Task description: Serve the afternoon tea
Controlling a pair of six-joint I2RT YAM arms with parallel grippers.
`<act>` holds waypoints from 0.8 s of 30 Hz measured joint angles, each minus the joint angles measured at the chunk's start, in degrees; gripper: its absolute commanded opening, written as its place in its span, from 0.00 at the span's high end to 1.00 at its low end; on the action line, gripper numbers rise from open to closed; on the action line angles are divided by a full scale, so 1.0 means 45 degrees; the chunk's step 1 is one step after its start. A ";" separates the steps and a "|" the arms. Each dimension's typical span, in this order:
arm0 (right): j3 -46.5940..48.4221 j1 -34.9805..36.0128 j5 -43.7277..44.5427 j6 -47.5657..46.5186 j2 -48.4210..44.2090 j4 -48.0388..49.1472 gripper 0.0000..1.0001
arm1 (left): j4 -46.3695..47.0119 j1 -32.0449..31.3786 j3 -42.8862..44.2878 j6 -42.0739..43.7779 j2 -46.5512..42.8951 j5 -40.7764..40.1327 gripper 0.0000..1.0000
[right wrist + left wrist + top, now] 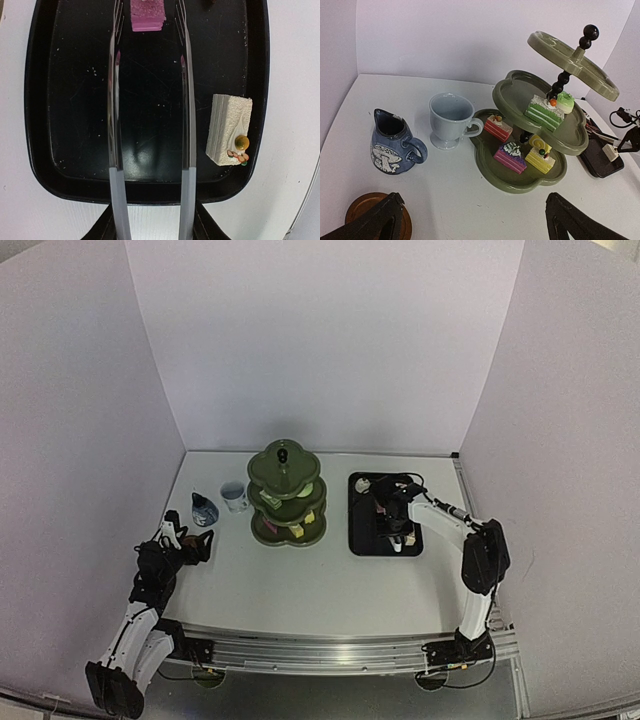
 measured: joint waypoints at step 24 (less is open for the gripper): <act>0.0381 0.2595 -0.0722 -0.1391 -0.3619 -0.1579 1.00 | 0.0039 0.0005 0.0000 0.0008 -0.0015 0.0000 0.00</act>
